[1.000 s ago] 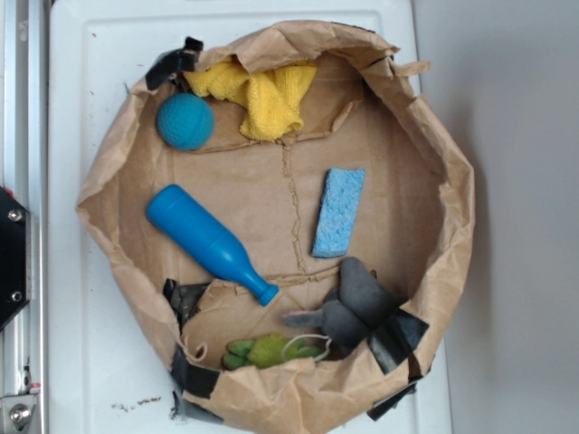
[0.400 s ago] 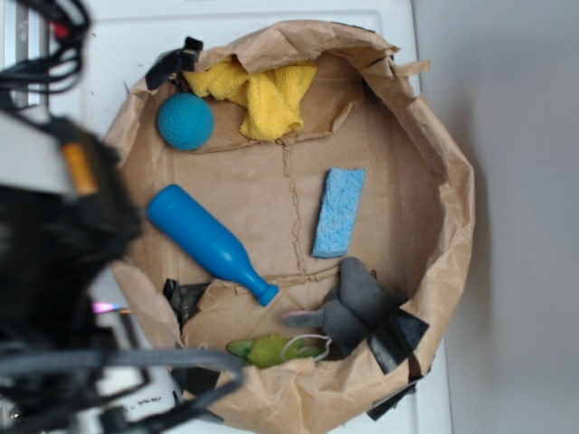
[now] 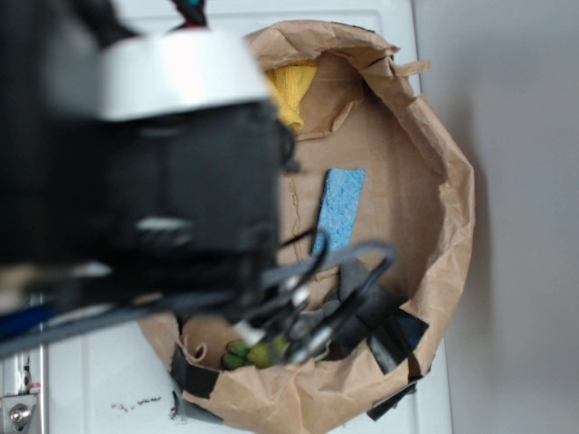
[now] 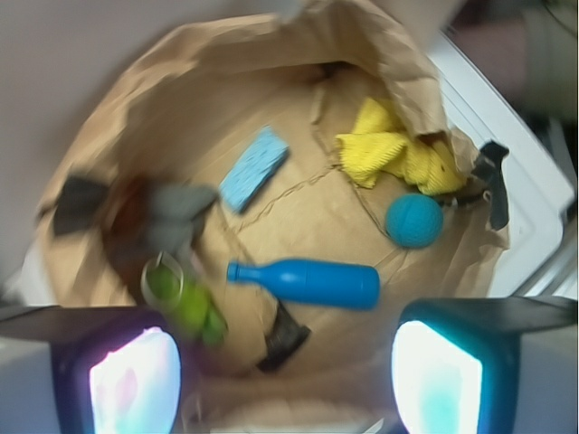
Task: Grab the blue sponge.
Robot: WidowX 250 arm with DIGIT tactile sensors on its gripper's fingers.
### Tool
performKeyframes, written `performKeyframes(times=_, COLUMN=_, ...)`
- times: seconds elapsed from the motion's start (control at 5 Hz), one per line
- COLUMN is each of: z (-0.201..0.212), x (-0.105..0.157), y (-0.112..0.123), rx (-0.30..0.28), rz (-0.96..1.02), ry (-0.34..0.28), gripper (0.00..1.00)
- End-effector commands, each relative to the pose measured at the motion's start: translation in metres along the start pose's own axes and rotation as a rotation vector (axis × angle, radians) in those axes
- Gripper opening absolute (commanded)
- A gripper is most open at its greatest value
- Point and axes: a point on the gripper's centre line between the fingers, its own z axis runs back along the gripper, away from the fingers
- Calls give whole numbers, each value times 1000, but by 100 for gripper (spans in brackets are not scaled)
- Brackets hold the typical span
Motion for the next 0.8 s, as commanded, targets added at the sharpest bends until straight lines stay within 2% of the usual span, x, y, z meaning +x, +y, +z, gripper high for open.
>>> performKeyframes(times=0.0, z=14, x=11, y=5, rx=-37, rz=28, ry=-43, gripper=100)
performKeyframes(times=0.2, z=-32, x=25, y=11, rx=-59, rz=78, ry=-122, gripper=100)
performKeyframes(times=0.4, z=-82, x=47, y=17, rx=-22, rz=117, ry=-96, gripper=100)
performKeyframes(times=0.6, z=-98, x=60, y=25, rx=-25, rz=168, ry=-71, gripper=100)
